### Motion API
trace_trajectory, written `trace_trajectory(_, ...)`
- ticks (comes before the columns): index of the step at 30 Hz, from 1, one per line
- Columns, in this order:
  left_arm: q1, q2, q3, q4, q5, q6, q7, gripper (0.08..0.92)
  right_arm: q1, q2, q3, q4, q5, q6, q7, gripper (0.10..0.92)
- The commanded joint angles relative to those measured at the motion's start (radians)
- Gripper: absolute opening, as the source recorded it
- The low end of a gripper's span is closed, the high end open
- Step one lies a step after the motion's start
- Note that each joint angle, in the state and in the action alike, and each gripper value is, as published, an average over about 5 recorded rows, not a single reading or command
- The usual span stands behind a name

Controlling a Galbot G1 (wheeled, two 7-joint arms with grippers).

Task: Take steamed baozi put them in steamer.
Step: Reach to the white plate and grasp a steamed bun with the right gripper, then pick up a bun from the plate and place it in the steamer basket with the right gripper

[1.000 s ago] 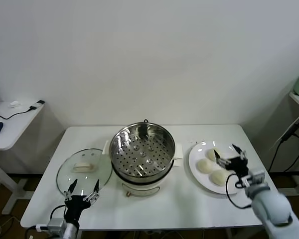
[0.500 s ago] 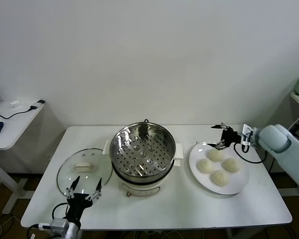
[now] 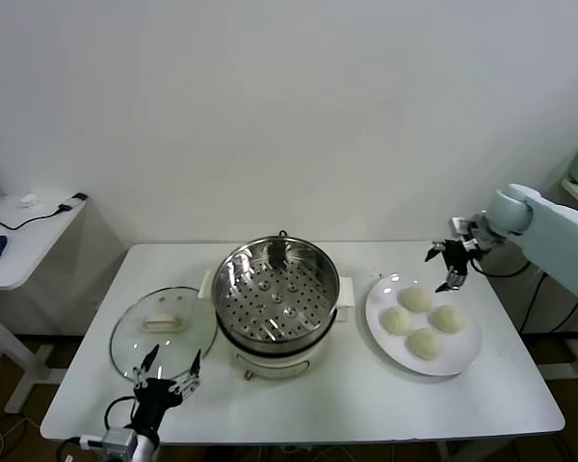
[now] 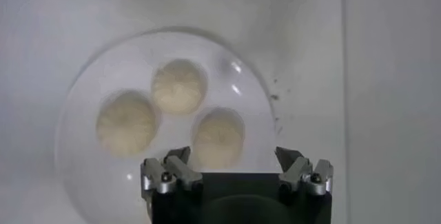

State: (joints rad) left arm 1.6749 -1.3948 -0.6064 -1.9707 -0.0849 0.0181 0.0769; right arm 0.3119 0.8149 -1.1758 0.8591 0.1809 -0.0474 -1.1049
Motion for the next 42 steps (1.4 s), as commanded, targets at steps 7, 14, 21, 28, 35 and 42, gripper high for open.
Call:
trace_trajectory(7, 0.008, -0.011, 0.006, 0.013, 0.025, -0.012, 0.005, 0.823, -0.124, 0.174, 0.047, -0.245, -0.021, -0.026, 0.031, 0.823)
trace_trajectory(14, 0.009, -0.014, 0.012, 0.014, 0.027, -0.025, 0.011, 0.823, -0.171, 0.232, 0.138, -0.344, -0.07, -0.004, 0.053, 0.823)
trace_trajectory(21, 0.016, -0.015, 0.017, 0.012, 0.018, -0.024, 0.017, 0.823, -0.2, 0.244, 0.17, -0.35, -0.085, -0.01, 0.056, 0.822)
trace_trajectory(28, 0.023, -0.017, 0.018, 0.001, 0.016, -0.018, 0.021, 0.823, -0.197, 0.238, 0.177, -0.344, -0.098, -0.015, 0.049, 0.738)
trace_trajectory(35, 0.036, -0.016, 0.017, -0.011, 0.023, -0.012, 0.021, 0.823, -0.107, 0.177, 0.097, -0.205, -0.042, -0.046, 0.035, 0.678)
trace_trajectory(42, 0.047, -0.015, 0.016, -0.029, 0.031, -0.007, 0.02, 0.823, 0.284, 0.126, -0.22, 0.049, 0.168, -0.026, -0.003, 0.662)
